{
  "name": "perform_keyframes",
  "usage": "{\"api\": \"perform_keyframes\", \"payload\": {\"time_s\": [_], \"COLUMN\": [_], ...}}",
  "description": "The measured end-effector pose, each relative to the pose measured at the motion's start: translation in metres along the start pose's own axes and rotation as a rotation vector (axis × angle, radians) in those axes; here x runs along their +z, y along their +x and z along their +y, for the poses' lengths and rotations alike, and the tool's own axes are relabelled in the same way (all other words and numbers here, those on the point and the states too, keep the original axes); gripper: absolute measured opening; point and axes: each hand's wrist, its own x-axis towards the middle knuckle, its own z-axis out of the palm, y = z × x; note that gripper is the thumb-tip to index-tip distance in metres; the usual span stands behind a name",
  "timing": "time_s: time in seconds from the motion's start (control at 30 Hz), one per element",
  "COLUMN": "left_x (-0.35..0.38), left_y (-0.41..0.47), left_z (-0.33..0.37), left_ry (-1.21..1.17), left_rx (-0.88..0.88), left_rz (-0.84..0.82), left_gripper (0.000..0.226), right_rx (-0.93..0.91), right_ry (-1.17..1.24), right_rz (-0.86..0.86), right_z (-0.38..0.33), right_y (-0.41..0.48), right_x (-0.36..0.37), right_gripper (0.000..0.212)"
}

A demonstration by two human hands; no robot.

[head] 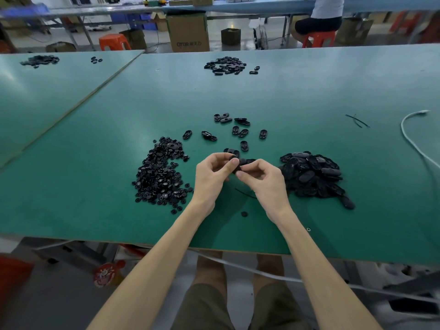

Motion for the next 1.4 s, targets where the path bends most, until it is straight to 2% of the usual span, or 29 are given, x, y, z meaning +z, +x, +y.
{"api": "perform_keyframes", "payload": {"time_s": [0.13,0.27,0.43,0.63,1.4], "left_x": [-0.0002,0.0006,0.0036,0.0032,0.0049], "left_y": [-0.0013,-0.0021,-0.0040,-0.0041,-0.0039], "left_z": [0.0012,0.0014,0.0024,0.0032,0.0044], "left_ry": [0.020,0.042,0.025,0.077,0.166], "left_rx": [0.035,0.046,0.041,0.028,0.006], "left_rz": [-0.048,-0.110,-0.156,-0.186,-0.118], "left_gripper": [0.013,0.017,0.016,0.020,0.020], "right_rx": [-0.012,-0.009,-0.003,0.025,0.034], "right_ry": [-0.026,0.082,0.019,0.059,-0.005], "right_rz": [-0.008,0.065,0.094,0.145,0.113], "right_z": [-0.0018,-0.0028,0.0002,0.0017,-0.0003], "right_y": [-0.0019,-0.0027,-0.0016,-0.0006,-0.0015], "right_x": [0.0001,0.0000,-0.0007,-0.0020,-0.0003], "right_gripper": [0.008,0.003,0.011,0.012,0.013]}}
